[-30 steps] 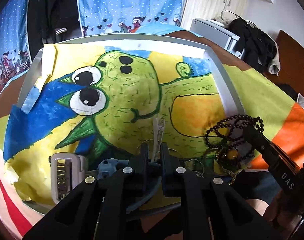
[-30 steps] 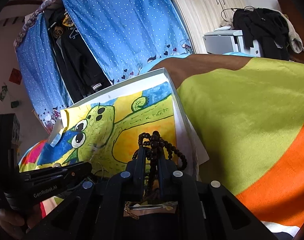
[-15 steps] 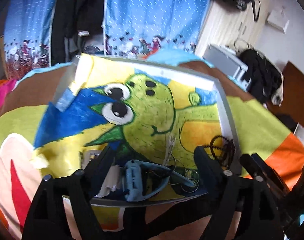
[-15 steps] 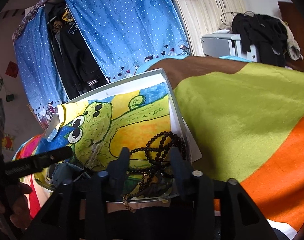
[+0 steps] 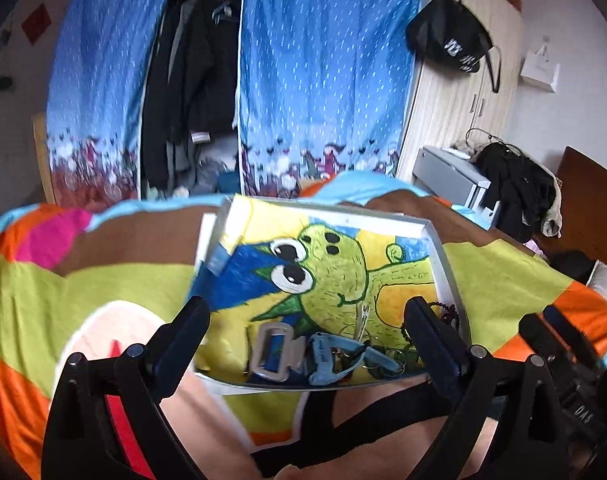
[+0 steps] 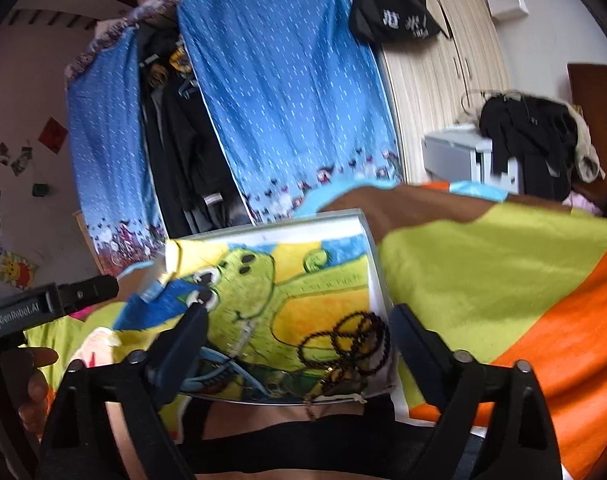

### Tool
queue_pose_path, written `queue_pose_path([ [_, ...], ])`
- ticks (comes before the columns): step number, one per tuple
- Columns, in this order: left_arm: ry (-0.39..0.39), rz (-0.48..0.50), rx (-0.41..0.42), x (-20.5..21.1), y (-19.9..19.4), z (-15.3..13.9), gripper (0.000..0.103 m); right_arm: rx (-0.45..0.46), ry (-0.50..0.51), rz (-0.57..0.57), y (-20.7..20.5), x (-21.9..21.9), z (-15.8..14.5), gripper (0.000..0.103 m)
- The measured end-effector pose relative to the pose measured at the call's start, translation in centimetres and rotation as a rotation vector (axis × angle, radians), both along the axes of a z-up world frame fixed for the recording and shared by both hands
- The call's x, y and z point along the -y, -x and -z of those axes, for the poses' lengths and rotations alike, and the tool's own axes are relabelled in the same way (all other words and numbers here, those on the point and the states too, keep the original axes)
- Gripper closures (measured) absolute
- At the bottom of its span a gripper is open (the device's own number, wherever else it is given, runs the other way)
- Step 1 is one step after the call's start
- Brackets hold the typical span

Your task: Organize jewelry

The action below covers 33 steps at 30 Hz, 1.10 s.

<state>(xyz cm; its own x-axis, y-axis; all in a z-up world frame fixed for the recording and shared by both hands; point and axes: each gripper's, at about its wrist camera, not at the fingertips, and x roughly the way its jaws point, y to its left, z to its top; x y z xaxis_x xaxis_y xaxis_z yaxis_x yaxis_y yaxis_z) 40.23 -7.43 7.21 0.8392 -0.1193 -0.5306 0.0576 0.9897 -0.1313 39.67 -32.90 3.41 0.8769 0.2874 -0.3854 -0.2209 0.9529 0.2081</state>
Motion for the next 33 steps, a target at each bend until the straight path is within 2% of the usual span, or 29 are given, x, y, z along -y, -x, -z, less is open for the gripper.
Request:
queue_pose_path([
  [4, -0.017, -0.001, 0.063, -0.5, 3.0, -1.7, 0.003, 0.051, 0.009, -0.009, 2.1, -0.4, -1.7, 0.000],
  [12, -0.045, -0.010, 0.148, -1.4, 9.6, -4.1, 0.002, 0.141, -0.012, -0.024, 7.7, -0.7, -4.5, 0.000],
  [17, -0.029, -0.018, 0.169, -2.1, 13.2, -4.3, 0.002, 0.172, -0.039, -0.044, 11.0, -1.0, -5.6, 0.000],
  [26, -0.051, -0.025, 0.217, -2.9, 19.5, -3.9, 0.002, 0.238, -0.046, -0.043, 16.3, -1.8, -6.3, 0.000],
  [33, -0.055, -0.024, 0.244, -3.7, 23.2, -2.8, 0.002, 0.287, -0.008, -0.038, 20.1, -3.3, -5.9, 0.000],
])
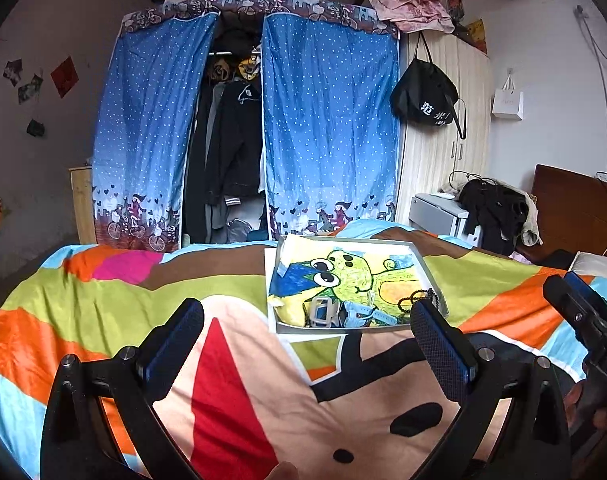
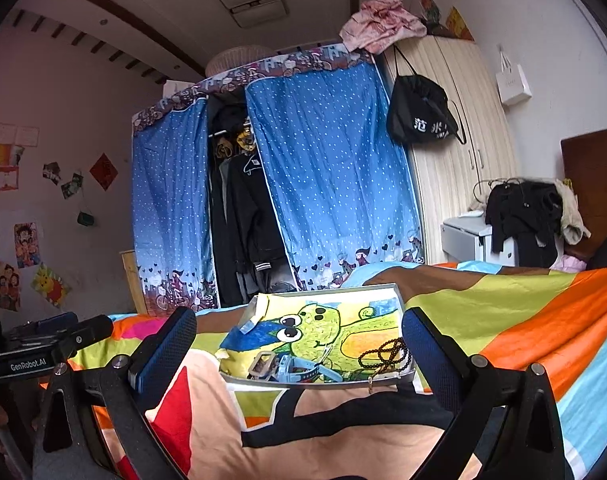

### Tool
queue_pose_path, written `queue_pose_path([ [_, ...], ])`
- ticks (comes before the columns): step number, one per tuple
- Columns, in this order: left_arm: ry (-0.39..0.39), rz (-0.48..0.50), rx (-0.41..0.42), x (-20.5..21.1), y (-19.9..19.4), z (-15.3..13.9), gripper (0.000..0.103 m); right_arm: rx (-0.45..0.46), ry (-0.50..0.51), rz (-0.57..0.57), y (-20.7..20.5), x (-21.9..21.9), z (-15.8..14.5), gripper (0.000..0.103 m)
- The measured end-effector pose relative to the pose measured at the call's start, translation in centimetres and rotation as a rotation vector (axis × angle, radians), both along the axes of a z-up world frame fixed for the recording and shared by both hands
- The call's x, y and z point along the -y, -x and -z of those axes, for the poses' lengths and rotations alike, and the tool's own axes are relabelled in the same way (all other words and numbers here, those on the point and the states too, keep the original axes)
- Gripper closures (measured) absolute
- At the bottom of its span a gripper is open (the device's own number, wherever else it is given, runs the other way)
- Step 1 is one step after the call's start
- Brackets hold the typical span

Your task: Organize jewelry

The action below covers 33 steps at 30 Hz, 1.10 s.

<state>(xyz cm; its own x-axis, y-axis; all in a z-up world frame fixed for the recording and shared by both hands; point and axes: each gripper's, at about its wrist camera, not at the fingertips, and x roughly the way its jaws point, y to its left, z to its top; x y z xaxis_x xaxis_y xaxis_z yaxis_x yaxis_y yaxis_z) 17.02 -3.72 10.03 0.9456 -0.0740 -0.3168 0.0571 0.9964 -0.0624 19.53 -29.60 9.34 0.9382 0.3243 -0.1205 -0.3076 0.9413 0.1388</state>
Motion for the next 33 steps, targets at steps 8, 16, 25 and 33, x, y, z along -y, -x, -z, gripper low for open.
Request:
queue_pose_path([
  [8, -0.009, -0.002, 0.016, -1.2, 3.5, 1.7, 0.002, -0.009, 0.026, 0.013, 3.7, -1.6, 1.8, 0.000],
  [16, -0.043, -0.003, 0.013, -1.9, 6.6, 4.5, 0.002, -0.044, 0.057, 0.040, 6.9, -3.1, 3.8, 0.000],
  [25, -0.048, -0.003, 0.001, -2.9, 8.8, 7.2, 0.002, -0.105, 0.069, 0.106, 9.8, -3.5, 6.0, 0.000],
  [33, -0.036, -0.004, 0.000, -3.4, 9.9, 8.4, 0.002, -0.179, 0.072, 0.179, 11.7, -3.5, 7.9, 0.000],
])
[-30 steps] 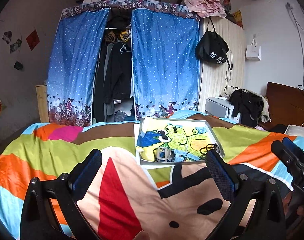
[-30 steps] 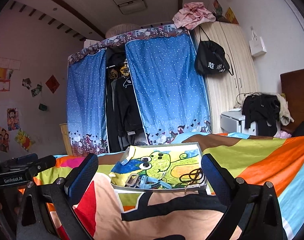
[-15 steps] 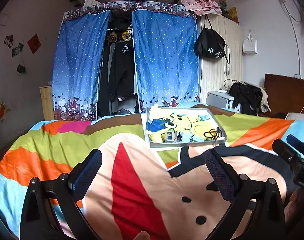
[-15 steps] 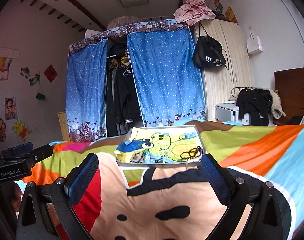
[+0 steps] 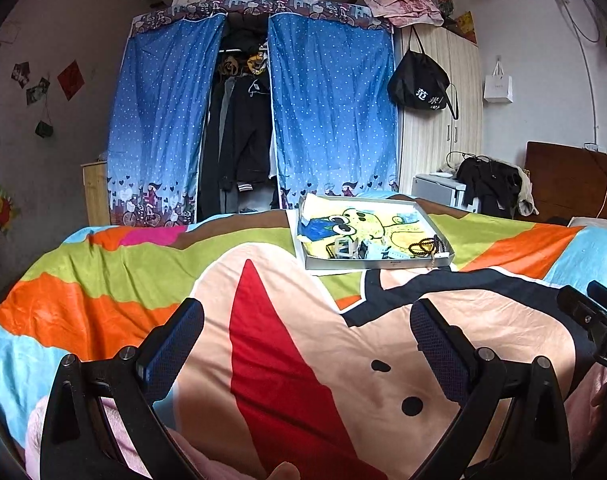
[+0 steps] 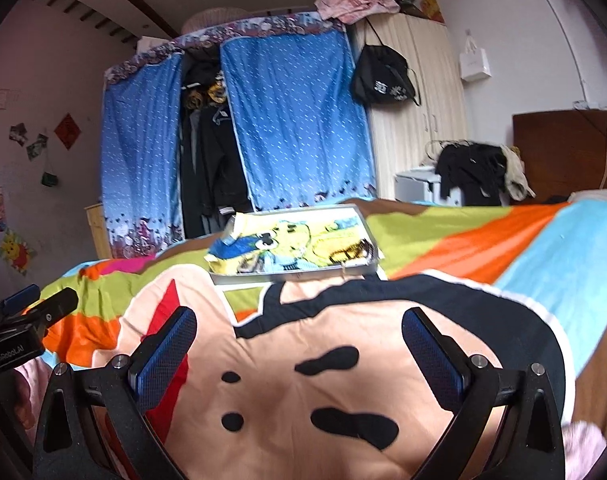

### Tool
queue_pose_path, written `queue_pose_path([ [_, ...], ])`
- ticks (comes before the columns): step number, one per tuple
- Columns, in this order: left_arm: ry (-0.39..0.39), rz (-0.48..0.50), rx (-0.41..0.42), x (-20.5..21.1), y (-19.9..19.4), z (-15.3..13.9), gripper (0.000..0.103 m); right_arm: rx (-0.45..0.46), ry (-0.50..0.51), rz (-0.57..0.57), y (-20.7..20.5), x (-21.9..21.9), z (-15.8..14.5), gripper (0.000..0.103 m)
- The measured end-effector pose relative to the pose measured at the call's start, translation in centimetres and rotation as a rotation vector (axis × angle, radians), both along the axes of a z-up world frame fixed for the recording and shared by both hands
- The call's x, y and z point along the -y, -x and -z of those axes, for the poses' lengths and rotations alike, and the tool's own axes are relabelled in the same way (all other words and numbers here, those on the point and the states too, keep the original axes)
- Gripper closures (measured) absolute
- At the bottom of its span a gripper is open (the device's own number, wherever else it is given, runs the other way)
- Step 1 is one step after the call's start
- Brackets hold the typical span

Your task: Organize jewelry

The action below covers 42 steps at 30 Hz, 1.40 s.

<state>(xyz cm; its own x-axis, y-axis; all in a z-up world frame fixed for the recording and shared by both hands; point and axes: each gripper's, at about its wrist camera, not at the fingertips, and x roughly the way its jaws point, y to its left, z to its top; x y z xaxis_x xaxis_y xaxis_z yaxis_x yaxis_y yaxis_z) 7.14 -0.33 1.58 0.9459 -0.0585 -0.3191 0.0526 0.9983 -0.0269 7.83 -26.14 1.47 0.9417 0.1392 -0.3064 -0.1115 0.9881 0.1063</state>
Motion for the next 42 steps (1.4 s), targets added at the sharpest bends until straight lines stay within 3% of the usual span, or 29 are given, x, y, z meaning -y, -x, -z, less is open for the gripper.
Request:
queue_pose_path([
  [14, 0.015, -0.005, -0.020, -0.5, 0.6, 0.9, 0.002, -0.010, 0.091, -0.004, 0.9, -1.9, 0.6, 0.000],
  [42, -0.027, -0.001, -0.013, 0.1, 1.1, 1.5, 0.002, -0.033, 0.073, 0.005, 0.9, -1.4, 0.8, 0.000],
])
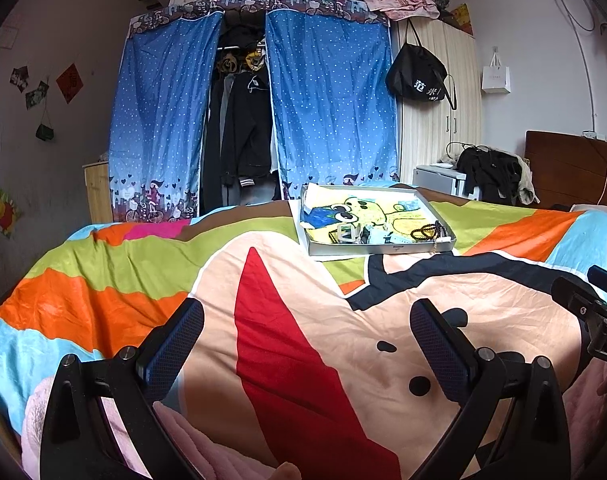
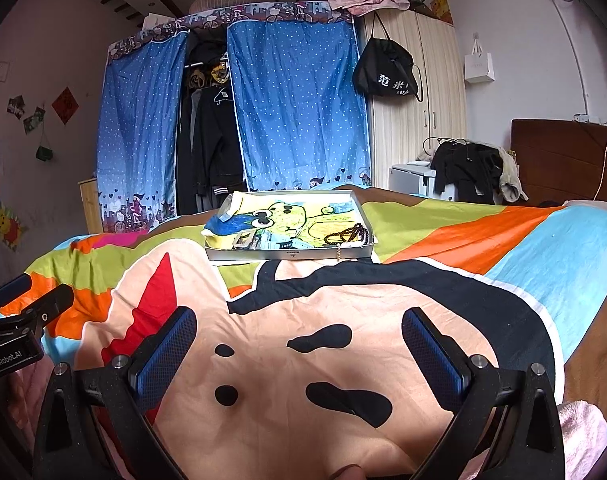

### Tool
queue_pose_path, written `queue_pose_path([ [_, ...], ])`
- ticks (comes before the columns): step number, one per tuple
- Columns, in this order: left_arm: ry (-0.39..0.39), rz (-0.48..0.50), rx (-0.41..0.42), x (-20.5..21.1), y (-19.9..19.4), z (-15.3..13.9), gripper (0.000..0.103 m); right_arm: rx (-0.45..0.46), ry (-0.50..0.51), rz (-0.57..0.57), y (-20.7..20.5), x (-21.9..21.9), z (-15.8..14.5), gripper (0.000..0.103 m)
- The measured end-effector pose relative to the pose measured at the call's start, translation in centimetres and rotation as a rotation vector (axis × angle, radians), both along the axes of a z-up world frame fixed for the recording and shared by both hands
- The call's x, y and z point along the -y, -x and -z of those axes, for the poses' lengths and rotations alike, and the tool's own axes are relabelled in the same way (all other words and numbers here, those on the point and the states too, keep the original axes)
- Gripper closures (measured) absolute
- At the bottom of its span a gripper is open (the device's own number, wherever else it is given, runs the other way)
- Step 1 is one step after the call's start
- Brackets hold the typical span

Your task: Organize jewelry

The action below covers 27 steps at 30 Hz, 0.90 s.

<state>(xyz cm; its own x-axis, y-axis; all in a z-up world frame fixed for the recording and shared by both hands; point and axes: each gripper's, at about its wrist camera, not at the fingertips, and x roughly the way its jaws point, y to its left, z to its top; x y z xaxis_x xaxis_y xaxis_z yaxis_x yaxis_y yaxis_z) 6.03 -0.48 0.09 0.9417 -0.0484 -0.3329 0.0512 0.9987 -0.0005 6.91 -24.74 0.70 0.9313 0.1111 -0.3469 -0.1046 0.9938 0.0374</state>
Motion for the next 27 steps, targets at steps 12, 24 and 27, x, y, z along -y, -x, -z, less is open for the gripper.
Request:
queue_pose_path([
  [12, -0.005, 0.008, 0.007, 0.29, 0.33, 0.07, 0.002, -0.002, 0.004, 0.000, 0.01, 0.04, 0.11, 0.000],
  [24, -0.004, 0.007, 0.008, 0.33, 0.41, 0.09, 0.002, -0.002, 0.006, 0.000, 0.04, 0.04, 0.09, 0.000],
  [27, -0.005, 0.008, 0.007, 0.33, 0.40, 0.10, 0.002, -0.002, 0.007, -0.001, 0.04, 0.04, 0.07, 0.000],
])
